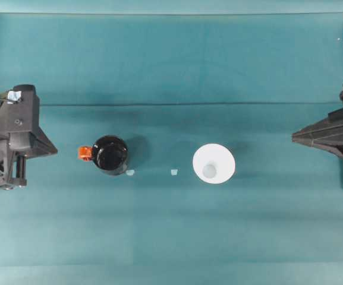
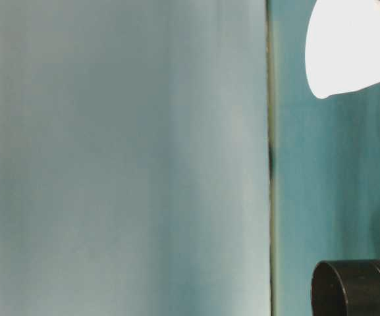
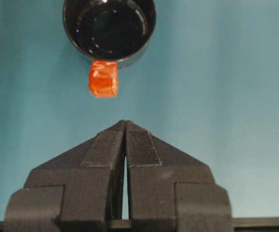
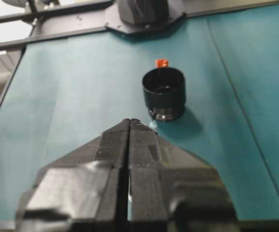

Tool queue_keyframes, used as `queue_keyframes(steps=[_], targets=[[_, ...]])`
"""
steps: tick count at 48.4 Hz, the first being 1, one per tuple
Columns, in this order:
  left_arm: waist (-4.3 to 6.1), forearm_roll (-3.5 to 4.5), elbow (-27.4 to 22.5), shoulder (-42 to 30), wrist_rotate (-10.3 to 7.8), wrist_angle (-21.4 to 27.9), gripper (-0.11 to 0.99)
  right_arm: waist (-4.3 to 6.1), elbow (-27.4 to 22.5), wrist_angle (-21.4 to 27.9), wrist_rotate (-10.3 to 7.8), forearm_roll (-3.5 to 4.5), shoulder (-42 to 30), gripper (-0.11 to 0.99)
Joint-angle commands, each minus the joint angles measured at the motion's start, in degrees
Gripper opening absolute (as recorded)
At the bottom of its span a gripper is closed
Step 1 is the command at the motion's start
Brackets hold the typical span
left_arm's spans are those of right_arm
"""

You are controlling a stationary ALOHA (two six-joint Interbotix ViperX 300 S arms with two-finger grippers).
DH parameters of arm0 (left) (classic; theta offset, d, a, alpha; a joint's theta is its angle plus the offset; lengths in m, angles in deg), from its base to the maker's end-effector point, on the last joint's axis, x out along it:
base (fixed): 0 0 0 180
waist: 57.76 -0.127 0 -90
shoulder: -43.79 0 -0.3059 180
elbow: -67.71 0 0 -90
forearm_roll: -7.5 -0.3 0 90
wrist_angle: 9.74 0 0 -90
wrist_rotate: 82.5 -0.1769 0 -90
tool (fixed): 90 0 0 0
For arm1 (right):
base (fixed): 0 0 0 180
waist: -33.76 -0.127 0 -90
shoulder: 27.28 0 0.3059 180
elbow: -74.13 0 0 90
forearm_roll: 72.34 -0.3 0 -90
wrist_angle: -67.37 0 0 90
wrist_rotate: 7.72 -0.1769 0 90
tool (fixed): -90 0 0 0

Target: Put the paper cup into the moved red handle cup holder.

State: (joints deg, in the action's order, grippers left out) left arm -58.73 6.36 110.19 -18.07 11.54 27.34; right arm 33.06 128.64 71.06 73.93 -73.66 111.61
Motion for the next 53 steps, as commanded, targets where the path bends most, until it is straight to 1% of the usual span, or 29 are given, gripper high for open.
queue_keyframes(steps=[1,2,3,6,7,8,11,13,14,15,17,18,19,26,27,28,29,30,31,33,34,36,39,43,45,46,47,50,53], targets=[[-0.18,-0.18,-1.2,0.0,-0.09,-0.2,0.03,-0.09,-1.3,-0.3,-0.44,-0.09,-0.4,-0.11],[-0.26,-0.18,-1.2,-0.1,-0.09,-0.3,0.05,-0.18,-1.3,-0.3,-0.44,0.0,-0.4,-0.11],[-0.26,-0.18,-1.2,-0.1,0.0,-0.3,0.08,-0.09,-1.3,-0.3,-0.44,-0.09,-0.4,-0.11],[-0.26,-0.18,-1.2,-0.4,0.35,0.0,0.22,-0.18,-1.1,-0.3,-0.53,0.0,-0.4,-0.11],[-0.35,-0.18,-1.2,-0.5,0.62,0.0,0.27,-0.18,-1.1,-0.3,-0.53,-0.09,-0.4,-0.11],[-0.35,-0.18,-1.2,-0.7,0.79,0.1,0.33,-0.18,-1.1,-0.3,-0.53,0.0,-0.4,-0.11],[-0.44,-0.18,-1.3,-1.3,0.88,0.3,0.52,-0.18,-1.1,-0.3,-0.53,-0.09,-0.4,-0.11],[-0.44,-0.09,-1.3,-1.8,0.53,0.3,0.65,-0.18,-1.1,-0.3,-0.53,0.0,-0.4,-0.11],[-0.44,-0.09,-1.4,-1.9,0.35,0.3,0.73,-0.18,-1.1,-0.3,-0.53,-0.09,-0.4,-0.11],[-0.44,-0.18,-1.5,-2.1,0.18,0.3,0.78,-0.09,-1.1,-0.3,-0.62,0.0,-0.4,-0.11],[-0.44,-0.18,-1.5,-2.4,-0.09,0.1,0.88,-0.09,-1.1,-0.3,-0.62,-0.09,-0.4,-0.11],[-0.44,-0.18,-1.6,-2.5,-0.18,0.1,0.91,-0.18,-1.1,-0.3,-0.62,0.0,-0.4,-0.11],[-0.44,-0.18,-1.5,-2.5,-0.18,0.1,0.93,-0.18,-1.0,-0.3,-0.62,-0.09,-0.4,-0.11],[-0.44,-0.18,-1.3,-2.6,-0.18,0.0,0.95,-0.18,-1.1,-0.3,-0.7,-0.09,-0.4,-0.11],[-0.53,-0.09,-1.3,-2.6,-0.26,0.0,0.95,-0.18,-1.1,-0.3,-0.7,-0.09,-0.4,-0.11],[-0.62,-0.18,-1.2,-2.6,-0.26,0.1,0.95,-0.09,-1.1,-0.3,-0.79,-0.09,-0.4,-0.11],[-0.79,-0.09,-1.1,-2.6,-0.35,0.0,0.95,-0.09,-1.0,-0.3,-0.79,0.0,-0.4,-0.11],[-0.97,-0.09,-1.1,-2.7,-0.44,0.0,0.95,-0.09,-1.1,-0.3,-0.79,-0.09,-0.4,-0.11],[-1.14,-0.18,-1.1,-2.9,-0.62,0.0,0.95,-0.09,-1.0,-0.3,-0.79,0.0,-0.4,-0.11],[-1.76,-0.18,-0.9,-3.3,-0.88,0.0,0.95,-0.18,-1.1,-0.3,-0.79,-0.09,-0.4,-0.11],[-2.02,-0.18,-0.9,-3.4,-1.23,-0.1,0.95,-0.09,-1.0,-0.3,-0.79,0.0,-0.4,-0.11],[-2.81,-0.18,-0.7,-4.0,-1.85,-0.4,0.95,-0.09,-1.0,-0.3,-0.79,-0.09,-0.4,-0.11],[-3.96,-0.18,-0.6,-4.9,-3.25,-1.6,0.95,-0.09,-1.1,-0.3,-0.79,-0.09,-0.4,-0.11],[-4.75,-0.18,-0.9,-6.9,-5.8,-3.6,0.95,-0.18,-1.1,-0.3,-0.79,-0.09,-0.4,-0.11],[-4.75,-0.09,-1.1,-8.1,-6.77,-4.4,0.95,-0.18,-1.1,-0.3,-0.79,-0.09,-0.4,-0.11],[-4.75,-0.09,-1.2,-8.7,-7.03,-4.7,0.95,-0.18,-1.0,-0.3,-0.79,0.0,-0.4,-0.11],[-4.83,-0.18,-1.5,-9.4,-7.29,-5.0,0.95,-0.18,-1.0,-0.3,-0.79,-0.09,-0.4,-0.11],[-4.83,-0.18,-2.1,-11.7,-7.29,-5.2,0.95,-0.18,-1.1,-0.3,-0.79,0.0,-0.4,-0.11],[-4.75,-0.18,-2.7,-14.3,-7.12,-5.2,0.95,-0.09,-1.0,-0.3,-0.79,-0.09,-0.4,-0.11]])
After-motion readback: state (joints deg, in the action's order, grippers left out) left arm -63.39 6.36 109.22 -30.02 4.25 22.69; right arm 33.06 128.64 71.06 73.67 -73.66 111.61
